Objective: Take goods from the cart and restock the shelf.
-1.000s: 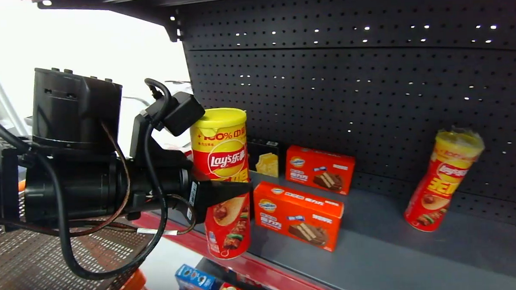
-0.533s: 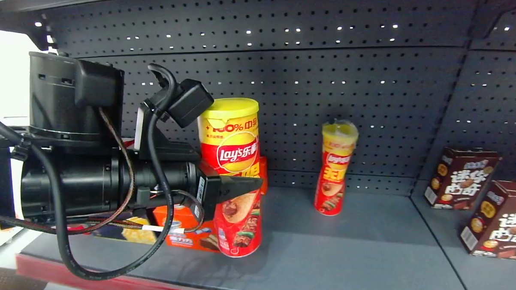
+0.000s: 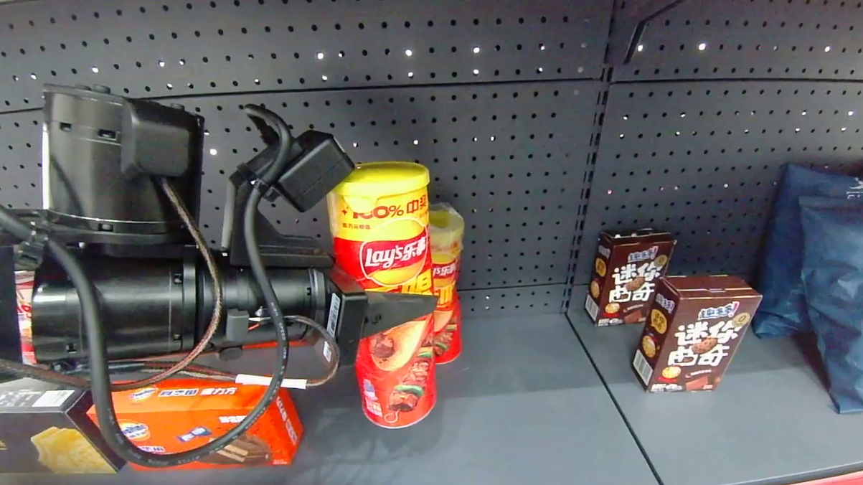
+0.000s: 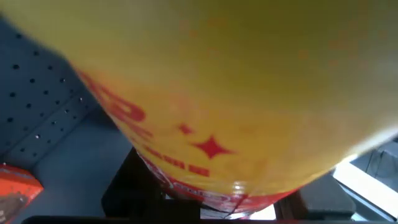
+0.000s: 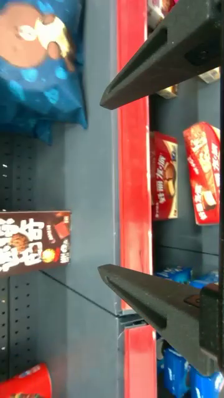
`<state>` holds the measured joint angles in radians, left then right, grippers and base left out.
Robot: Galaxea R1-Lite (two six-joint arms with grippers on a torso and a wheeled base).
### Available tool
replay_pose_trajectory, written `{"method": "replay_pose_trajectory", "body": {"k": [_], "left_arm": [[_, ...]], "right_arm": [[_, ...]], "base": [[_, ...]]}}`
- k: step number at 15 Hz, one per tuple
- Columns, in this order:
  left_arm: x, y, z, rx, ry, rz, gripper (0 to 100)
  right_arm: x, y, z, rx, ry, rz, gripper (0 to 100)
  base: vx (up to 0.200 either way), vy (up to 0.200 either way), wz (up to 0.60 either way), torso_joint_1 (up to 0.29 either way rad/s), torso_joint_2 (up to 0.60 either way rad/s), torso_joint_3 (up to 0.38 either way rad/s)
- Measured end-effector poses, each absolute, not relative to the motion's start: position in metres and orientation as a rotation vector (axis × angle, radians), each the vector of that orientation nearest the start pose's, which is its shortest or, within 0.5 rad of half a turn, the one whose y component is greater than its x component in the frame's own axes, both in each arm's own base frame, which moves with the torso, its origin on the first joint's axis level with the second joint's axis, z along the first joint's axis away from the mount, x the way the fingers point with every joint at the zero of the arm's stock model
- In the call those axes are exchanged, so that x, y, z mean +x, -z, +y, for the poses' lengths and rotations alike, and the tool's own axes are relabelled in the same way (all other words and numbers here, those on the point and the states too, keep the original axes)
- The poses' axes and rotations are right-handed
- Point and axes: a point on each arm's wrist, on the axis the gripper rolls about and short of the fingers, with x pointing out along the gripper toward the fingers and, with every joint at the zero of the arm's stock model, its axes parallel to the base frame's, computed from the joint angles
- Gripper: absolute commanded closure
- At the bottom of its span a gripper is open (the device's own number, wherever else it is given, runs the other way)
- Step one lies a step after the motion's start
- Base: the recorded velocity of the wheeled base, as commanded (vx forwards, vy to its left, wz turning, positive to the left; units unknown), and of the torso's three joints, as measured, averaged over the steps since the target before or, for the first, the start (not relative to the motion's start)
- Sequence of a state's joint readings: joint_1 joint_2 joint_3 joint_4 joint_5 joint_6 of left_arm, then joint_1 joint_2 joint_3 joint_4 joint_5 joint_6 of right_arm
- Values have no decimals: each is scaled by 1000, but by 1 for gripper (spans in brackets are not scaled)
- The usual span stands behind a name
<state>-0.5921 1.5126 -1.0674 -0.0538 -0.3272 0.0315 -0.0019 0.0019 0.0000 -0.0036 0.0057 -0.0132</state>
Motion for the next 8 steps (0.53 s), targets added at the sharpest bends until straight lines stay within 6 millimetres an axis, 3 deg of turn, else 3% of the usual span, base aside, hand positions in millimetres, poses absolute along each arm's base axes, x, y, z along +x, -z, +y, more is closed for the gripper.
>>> {"method": "replay_pose_trajectory", "body": {"k": [6, 8], "left_arm": [[216, -255, -152, 80, 909, 385, 100], [216, -255, -152, 80, 908, 382, 100]], "right_arm": [[-23, -76, 0, -15, -5, 0, 0], [-23, -76, 0, -16, -3, -1, 0]], "base": [[0, 0, 0, 0, 0, 0], [0, 0, 600, 7, 0, -2]]}}
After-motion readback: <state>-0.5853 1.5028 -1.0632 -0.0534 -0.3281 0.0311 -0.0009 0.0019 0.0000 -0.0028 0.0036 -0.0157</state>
